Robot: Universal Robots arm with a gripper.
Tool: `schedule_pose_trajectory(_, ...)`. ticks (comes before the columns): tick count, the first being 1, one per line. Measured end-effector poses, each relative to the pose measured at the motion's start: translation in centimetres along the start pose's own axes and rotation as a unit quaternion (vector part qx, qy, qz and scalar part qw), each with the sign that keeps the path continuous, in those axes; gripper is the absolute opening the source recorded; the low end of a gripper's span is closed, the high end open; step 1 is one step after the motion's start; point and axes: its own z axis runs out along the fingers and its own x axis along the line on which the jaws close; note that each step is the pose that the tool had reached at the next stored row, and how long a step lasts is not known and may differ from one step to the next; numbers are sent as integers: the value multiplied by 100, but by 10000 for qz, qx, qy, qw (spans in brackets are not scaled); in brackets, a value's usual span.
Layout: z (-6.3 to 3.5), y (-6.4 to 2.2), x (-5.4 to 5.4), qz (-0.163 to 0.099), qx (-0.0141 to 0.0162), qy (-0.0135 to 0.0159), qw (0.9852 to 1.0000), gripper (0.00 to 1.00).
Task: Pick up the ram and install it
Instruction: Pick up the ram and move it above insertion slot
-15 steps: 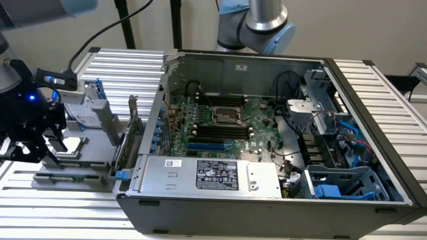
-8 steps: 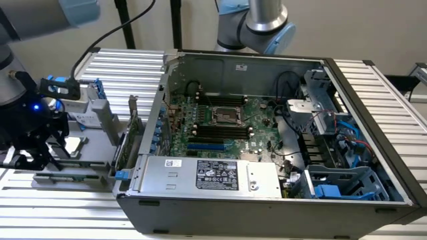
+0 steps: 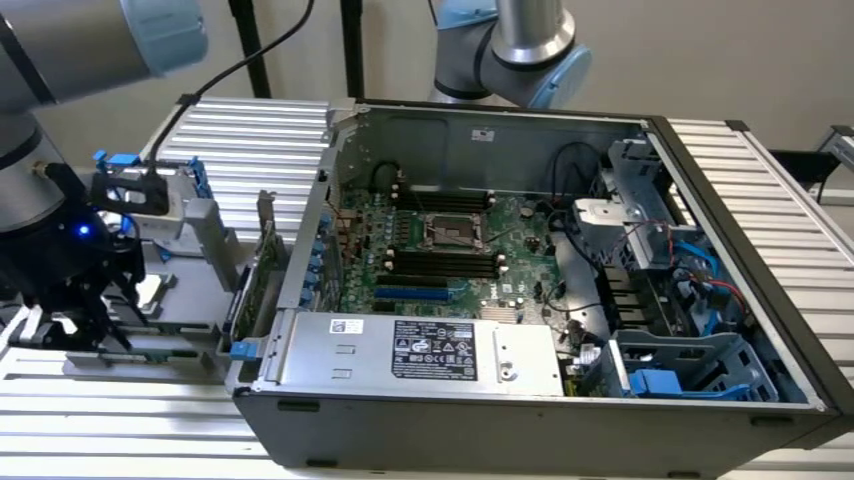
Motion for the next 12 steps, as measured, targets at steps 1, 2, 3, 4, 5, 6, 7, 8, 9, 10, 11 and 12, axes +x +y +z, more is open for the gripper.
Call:
schedule_pose_trajectory(1, 18, 0, 0, 0, 0, 0, 10000, 36)
schedule_pose_trajectory(2, 36, 0, 0, 0, 0, 0, 10000, 36)
schedule_pose_trajectory(3, 54, 0, -1, 0, 0, 1, 10000, 36)
schedule_pose_trajectory(4, 72, 0, -1, -1, 0, 1, 10000, 36)
schedule_pose_trajectory(5, 90, 0, -1, -1, -1, 1, 10000, 36)
schedule_pose_trajectory(6, 108, 0, -2, -1, 0, 0, 10000, 36)
schedule_pose_trajectory(7, 126, 0, -2, -1, 0, 0, 10000, 36)
schedule_pose_trajectory(8, 144, 1, -3, 0, 0, 0, 10000, 36)
schedule_pose_trajectory(9, 163, 1, -4, -1, -1, 1, 10000, 36)
schedule_pose_trajectory(10, 180, 2, -6, 0, 0, 0, 10000, 36)
schedule_pose_trajectory(11, 200, 3, -10, 0, 0, 0, 10000, 36)
schedule_pose_trajectory(12, 217, 3, -14, 0, -1, 1, 10000, 36)
